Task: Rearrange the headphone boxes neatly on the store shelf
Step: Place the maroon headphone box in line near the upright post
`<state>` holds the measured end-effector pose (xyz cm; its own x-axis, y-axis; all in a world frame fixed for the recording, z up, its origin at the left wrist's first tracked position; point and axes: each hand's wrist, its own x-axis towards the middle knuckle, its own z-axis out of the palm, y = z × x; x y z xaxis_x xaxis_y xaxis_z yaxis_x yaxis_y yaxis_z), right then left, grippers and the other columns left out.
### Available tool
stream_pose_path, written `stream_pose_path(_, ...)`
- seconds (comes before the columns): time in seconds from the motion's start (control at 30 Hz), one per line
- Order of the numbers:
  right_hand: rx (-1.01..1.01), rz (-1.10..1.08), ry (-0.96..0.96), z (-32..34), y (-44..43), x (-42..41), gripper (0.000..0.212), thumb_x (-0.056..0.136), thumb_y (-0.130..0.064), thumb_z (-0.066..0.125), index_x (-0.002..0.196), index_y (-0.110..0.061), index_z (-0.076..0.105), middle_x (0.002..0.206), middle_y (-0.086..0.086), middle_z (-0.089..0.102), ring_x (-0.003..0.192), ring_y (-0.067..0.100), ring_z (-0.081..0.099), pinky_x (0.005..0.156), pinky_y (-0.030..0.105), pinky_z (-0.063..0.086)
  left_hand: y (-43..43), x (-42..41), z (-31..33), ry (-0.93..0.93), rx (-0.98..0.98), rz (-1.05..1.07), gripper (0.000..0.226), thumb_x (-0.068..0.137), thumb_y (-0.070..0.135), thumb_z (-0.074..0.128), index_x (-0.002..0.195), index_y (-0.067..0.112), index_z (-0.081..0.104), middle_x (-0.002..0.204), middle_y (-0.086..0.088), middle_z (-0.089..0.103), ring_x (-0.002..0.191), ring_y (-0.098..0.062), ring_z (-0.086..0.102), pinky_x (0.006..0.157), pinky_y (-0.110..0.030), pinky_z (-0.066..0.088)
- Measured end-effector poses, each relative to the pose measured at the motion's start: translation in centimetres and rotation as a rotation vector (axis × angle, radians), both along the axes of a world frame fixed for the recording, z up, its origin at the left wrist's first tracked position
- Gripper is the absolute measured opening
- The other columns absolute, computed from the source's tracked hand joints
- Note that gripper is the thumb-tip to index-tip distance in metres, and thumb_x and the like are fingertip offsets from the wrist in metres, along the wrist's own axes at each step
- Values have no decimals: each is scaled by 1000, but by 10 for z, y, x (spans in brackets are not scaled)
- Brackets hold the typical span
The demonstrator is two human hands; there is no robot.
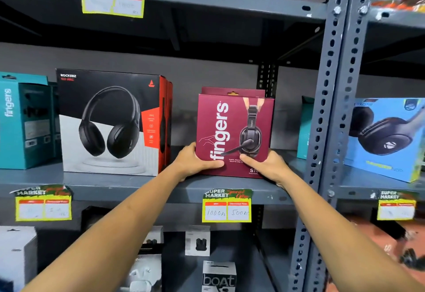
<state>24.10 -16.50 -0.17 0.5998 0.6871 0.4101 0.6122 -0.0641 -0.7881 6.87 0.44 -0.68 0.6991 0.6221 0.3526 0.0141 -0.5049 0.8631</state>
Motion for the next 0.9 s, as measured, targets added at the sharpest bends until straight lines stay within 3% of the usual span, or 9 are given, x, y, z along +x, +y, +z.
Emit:
stream_pose_path(0.13,19,-8,-10,1,0,-1,72,54,-70,75,111,-29,64,98,-13,69,90,2,62,66,18,45,1,-1,0,-8,-34,22,109,29,56,94,124,23,52,115,7,68,102,-11,66,94,-36,54)
stream_pose_path(0.2,16,-5,-4,1,0,0,71,54,-70,76,111,-29,63,99,-12,69,90,2,62,65,17,45,0,-3,0,-3,-38,35,107,32,52,95,124,21,51,115,6,67,102,-12,65,93,-36,54)
stream_pose_path(0.33,12,0,23,2,-2,0,44,64,-57,79,97,-33,62,91,-15,67,87,3,63,64,18,46,-2,-5,1,18,-36,68,108,30,52,95,122,20,48,114,5,66,102,-13,64,93,-36,53)
stream_pose_path(0.57,17,7,40,2,-1,1,36,66,-53,80,90,-33,60,88,-15,67,85,6,64,64,20,47,0,-3,1,46,-4,60,105,27,58,93,118,21,56,112,6,70,98,-11,67,90,-34,55)
stream_pose_path(0.67,15,30,78,2,-1,0,54,63,-56,80,105,-29,61,94,-12,68,88,6,64,66,21,49,1,-4,1,48,-23,62,111,22,61,93,119,20,56,112,6,70,99,-11,67,91,-35,55)
stream_pose_path(0.8,23,57,107,-1,2,5,97,38,-74,78,119,-24,60,107,-7,70,95,10,66,78,27,52,0,-4,0,48,-33,63,110,24,59,93,119,19,55,112,6,69,99,-11,67,89,-34,55)
stream_pose_path(0.9,34,80,108,-1,3,5,101,36,-72,78,122,-23,60,110,-5,70,97,9,65,81,27,52,1,-2,0,45,-37,76,107,27,56,94,119,19,54,113,5,68,99,-11,66,89,-33,55)
